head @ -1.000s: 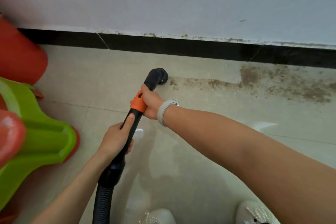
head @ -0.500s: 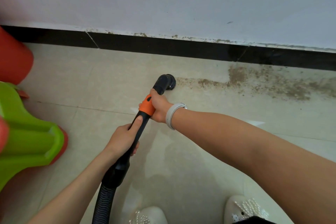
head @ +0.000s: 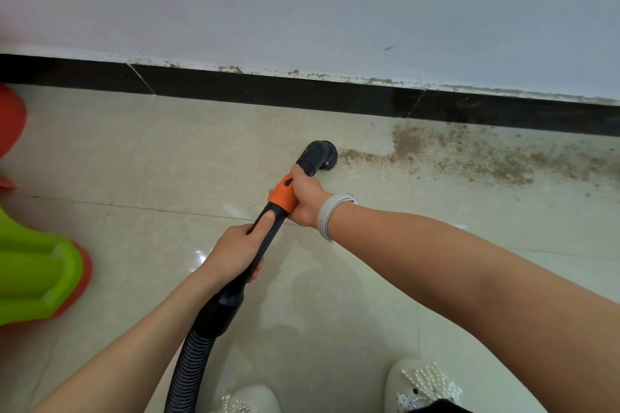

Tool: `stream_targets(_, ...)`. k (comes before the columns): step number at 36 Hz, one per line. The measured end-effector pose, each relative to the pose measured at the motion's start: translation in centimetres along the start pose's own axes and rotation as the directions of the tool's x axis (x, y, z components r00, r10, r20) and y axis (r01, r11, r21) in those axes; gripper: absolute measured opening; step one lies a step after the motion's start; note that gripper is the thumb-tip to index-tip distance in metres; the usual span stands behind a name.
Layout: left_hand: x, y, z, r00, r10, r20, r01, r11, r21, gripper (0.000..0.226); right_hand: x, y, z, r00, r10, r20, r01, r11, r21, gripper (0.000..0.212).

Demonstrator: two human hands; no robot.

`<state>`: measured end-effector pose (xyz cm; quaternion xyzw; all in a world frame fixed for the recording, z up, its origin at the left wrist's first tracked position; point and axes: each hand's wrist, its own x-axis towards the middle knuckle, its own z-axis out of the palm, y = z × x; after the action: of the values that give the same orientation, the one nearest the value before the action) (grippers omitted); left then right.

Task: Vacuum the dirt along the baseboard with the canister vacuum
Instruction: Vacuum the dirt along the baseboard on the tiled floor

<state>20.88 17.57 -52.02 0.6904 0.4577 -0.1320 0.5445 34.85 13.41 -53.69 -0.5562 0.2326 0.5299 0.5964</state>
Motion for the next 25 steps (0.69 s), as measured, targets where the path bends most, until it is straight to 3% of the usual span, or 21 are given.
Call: stream_targets(25, 1.3, 3.9, 5.9, 0.986, 0.079, 0.146, -0.091, 0.993, 0.072, 0.050, -0.6, -3.0, -7.8, 0.993, -0.045, -0.110, 0.059, 0.990, 0.127, 0.029)
